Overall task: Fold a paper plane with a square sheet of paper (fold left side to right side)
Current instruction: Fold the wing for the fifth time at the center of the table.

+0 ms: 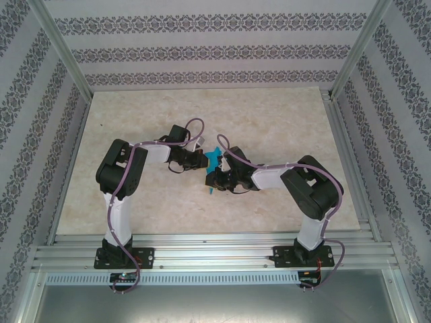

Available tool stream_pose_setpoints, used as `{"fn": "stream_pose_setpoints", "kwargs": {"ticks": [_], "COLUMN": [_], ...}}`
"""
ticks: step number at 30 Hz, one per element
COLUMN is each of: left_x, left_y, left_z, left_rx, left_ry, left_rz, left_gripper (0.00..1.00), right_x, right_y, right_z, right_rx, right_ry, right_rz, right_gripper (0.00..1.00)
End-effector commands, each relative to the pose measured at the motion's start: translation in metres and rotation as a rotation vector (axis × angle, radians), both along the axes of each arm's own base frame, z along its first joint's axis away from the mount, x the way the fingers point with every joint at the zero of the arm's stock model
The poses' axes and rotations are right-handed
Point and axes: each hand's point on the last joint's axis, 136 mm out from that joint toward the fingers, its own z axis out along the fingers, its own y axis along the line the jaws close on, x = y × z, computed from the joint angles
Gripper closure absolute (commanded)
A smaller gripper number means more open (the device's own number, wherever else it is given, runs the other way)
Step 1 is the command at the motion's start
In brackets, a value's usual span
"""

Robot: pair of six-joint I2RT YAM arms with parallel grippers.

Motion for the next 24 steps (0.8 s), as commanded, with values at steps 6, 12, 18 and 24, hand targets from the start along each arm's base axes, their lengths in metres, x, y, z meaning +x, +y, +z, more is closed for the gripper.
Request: {"fn": "stream_pose_setpoints", "kwargs": {"ticks": [6,12,18,24], "left_x": [0.002,0.005,0.007,0.009], "left_y": [0.007,0.007,0.006,0.006], "left_z": [-0.011,-0.012,-0.014,-0.014], "left_rx": [0.028,0.034,0.036,0.037], "left_ry": [0.0,-0.002,0.001,0.001], "left_rz": [0.011,0.015,0.016,0.016], "left_gripper": [0.97,0.97,0.97,0.97], "right_x": [-0.001,-0.004,-0.01,-0.016], "right_y": [0.0,-0.003,-0.006,-0.012], "right_z": [-0.01,-0.017,-0.029,-0.039], "right_rx": [-0.05,-0.074,-0.102,-0.151], "right_ry": [-0.004,0.01,0.038,0.066], "right_rz": [0.018,0.026,0.027,0.036], "right_gripper": [0.84,0.84,0.84,0.84]}}
